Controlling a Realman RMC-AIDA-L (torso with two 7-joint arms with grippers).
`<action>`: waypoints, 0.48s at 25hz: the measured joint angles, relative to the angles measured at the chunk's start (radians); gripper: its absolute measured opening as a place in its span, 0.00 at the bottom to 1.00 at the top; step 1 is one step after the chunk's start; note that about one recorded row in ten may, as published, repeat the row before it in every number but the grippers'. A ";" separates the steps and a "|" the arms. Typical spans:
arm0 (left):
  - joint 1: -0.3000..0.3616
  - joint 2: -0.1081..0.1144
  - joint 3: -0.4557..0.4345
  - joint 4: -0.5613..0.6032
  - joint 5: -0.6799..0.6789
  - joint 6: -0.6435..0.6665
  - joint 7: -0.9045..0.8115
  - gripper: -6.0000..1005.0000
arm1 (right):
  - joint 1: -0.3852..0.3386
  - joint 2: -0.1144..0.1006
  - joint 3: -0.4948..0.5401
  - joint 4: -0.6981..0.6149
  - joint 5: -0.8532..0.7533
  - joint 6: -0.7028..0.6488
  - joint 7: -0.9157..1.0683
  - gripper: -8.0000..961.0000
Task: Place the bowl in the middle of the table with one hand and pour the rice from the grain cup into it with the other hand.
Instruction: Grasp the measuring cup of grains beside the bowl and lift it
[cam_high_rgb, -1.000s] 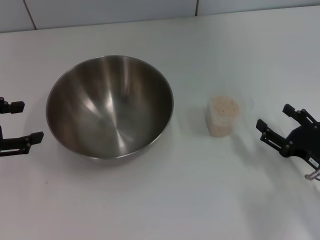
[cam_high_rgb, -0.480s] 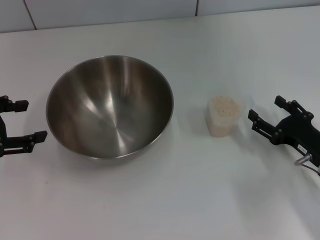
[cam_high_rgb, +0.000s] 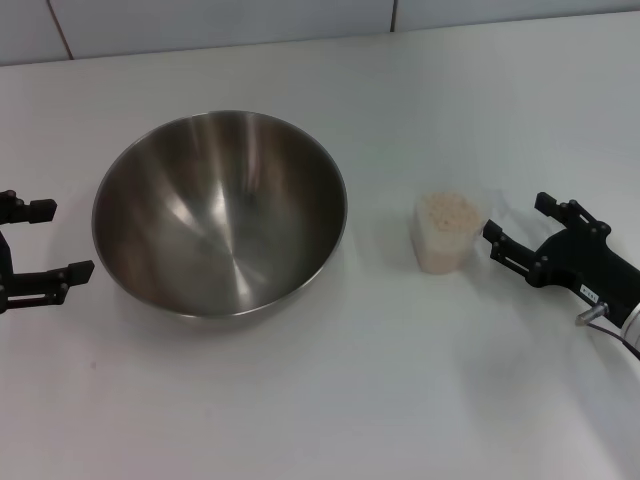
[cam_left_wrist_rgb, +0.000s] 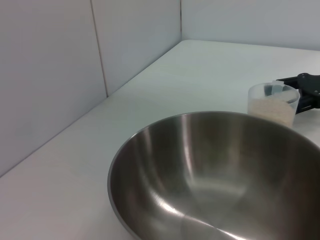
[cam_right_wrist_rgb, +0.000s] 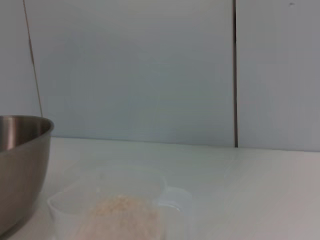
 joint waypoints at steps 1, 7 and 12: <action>0.000 0.000 0.000 0.000 0.000 0.000 0.000 0.82 | 0.000 0.000 0.000 0.000 0.000 0.000 0.000 0.88; 0.001 0.000 0.000 0.000 0.000 0.000 0.000 0.82 | 0.015 0.000 0.007 0.001 0.002 0.007 0.000 0.88; 0.000 0.000 0.000 0.001 -0.001 0.003 0.000 0.82 | 0.029 0.000 0.008 0.007 0.002 0.006 -0.001 0.88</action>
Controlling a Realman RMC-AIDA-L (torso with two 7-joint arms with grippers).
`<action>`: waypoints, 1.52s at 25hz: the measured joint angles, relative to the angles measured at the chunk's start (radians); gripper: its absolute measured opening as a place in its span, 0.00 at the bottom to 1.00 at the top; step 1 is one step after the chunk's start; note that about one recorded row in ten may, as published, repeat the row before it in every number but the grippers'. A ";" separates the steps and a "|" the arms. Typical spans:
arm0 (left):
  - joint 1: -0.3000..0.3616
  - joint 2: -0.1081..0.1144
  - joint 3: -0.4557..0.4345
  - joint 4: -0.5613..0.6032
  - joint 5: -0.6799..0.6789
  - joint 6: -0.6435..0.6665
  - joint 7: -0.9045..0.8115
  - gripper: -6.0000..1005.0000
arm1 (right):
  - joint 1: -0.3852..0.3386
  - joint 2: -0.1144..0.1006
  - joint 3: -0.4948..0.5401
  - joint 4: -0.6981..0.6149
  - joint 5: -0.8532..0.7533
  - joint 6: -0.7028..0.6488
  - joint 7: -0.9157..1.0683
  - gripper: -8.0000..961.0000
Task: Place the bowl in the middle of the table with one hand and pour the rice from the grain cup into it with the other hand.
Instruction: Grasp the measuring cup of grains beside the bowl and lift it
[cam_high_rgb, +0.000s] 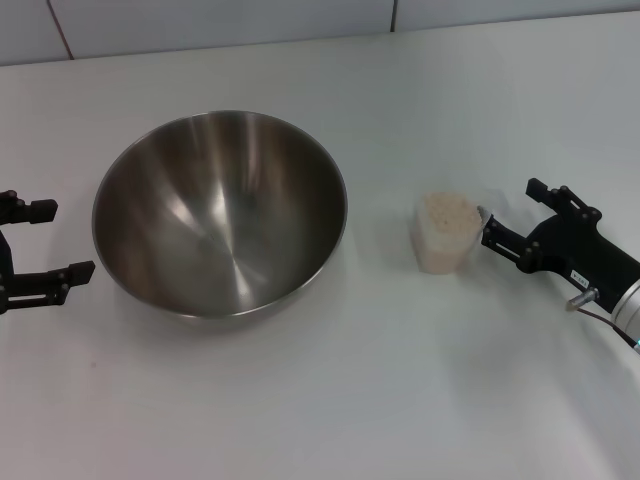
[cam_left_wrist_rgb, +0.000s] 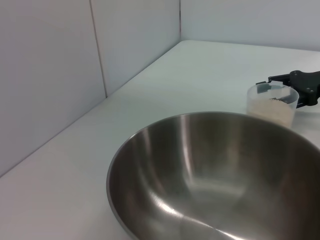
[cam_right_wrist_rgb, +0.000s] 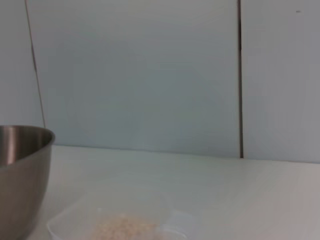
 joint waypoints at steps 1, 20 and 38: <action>0.000 0.000 0.000 0.000 0.000 0.000 0.000 0.82 | 0.002 0.000 0.000 0.002 0.000 -0.002 0.000 0.88; -0.005 0.000 0.000 0.001 -0.001 0.002 -0.004 0.81 | -0.026 0.000 0.055 0.030 0.004 -0.083 -0.036 0.88; -0.008 -0.002 0.002 0.001 -0.001 0.002 -0.010 0.81 | -0.026 -0.002 0.067 0.033 0.005 -0.078 -0.039 0.25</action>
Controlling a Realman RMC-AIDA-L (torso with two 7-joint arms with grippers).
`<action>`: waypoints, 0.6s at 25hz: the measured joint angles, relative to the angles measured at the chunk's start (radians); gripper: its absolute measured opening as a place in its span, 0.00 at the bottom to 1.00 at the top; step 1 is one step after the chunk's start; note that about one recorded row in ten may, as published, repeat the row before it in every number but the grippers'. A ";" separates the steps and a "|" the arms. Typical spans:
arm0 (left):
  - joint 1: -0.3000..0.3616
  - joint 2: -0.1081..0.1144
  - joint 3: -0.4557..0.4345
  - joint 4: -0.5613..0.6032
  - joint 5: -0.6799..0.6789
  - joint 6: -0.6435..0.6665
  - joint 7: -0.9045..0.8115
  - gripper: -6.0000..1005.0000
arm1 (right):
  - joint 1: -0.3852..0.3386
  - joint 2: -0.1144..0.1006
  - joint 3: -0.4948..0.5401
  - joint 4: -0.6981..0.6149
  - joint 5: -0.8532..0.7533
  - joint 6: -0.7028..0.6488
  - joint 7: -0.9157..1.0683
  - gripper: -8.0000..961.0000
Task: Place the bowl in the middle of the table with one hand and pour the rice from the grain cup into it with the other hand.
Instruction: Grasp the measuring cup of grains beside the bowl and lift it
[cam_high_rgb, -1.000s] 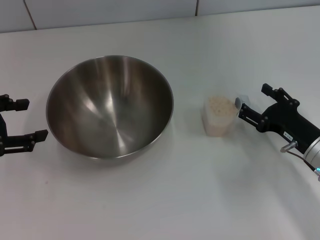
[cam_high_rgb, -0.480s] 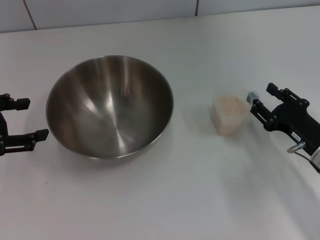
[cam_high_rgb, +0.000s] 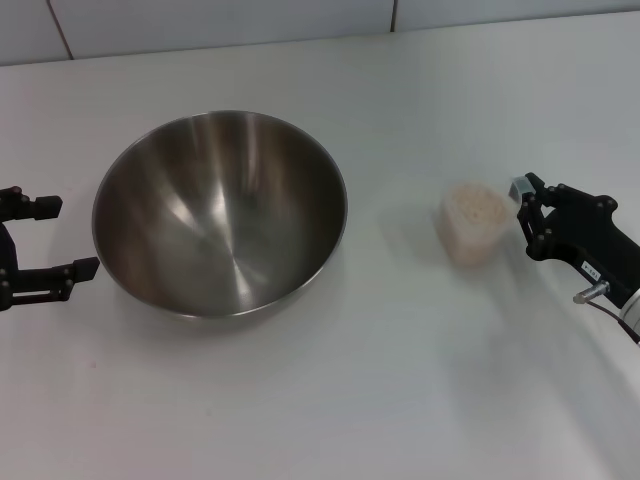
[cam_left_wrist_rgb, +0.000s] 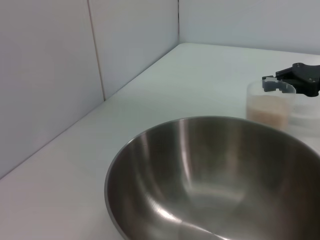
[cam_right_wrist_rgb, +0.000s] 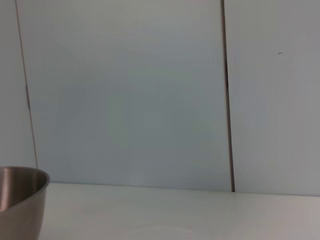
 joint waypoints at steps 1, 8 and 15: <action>0.000 0.000 0.000 0.000 0.000 0.000 0.000 0.81 | 0.000 0.000 0.000 0.000 0.000 0.000 0.000 0.21; -0.005 0.000 0.001 0.000 0.001 0.001 -0.002 0.81 | -0.005 0.001 0.001 0.009 0.004 -0.015 -0.043 0.04; -0.009 0.000 0.002 0.001 0.002 0.006 -0.002 0.81 | 0.005 -0.001 0.082 0.035 0.012 -0.189 -0.124 0.03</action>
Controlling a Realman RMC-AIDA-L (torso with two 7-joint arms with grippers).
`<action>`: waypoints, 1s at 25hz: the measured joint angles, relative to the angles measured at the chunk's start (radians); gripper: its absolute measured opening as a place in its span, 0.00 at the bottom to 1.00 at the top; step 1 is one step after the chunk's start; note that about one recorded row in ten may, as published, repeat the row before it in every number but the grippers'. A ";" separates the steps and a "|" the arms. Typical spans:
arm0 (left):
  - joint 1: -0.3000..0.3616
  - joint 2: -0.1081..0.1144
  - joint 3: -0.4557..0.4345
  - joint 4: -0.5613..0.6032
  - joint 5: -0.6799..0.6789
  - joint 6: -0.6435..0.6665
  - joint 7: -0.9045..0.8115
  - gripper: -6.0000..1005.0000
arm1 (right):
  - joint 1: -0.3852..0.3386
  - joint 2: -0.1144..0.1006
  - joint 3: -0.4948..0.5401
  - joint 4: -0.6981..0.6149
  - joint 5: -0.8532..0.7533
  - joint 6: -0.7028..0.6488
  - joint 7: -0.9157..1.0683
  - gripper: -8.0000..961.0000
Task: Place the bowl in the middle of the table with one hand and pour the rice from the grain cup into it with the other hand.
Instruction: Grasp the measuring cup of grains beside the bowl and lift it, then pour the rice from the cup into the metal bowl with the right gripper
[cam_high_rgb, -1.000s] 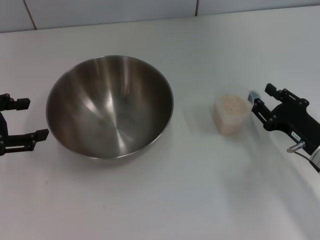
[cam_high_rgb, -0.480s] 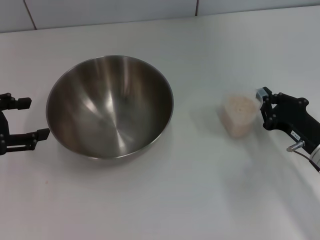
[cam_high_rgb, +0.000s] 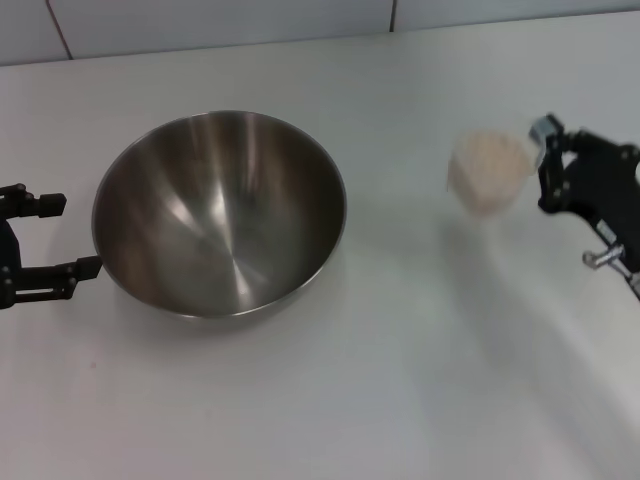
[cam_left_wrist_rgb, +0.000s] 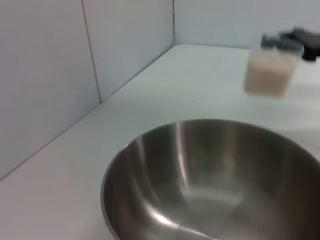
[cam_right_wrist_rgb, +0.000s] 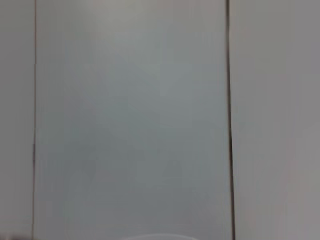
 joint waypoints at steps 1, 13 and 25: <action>0.000 0.000 0.000 0.000 0.000 0.000 0.000 0.81 | 0.009 -0.001 0.013 0.004 0.000 -0.031 -0.017 0.03; -0.015 0.001 0.006 0.002 0.000 0.007 -0.008 0.81 | 0.225 0.002 -0.017 0.199 -0.059 -0.012 -0.766 0.02; -0.020 0.000 0.010 0.017 0.000 0.011 -0.017 0.81 | 0.208 0.008 -0.045 0.416 -0.109 0.238 -1.818 0.02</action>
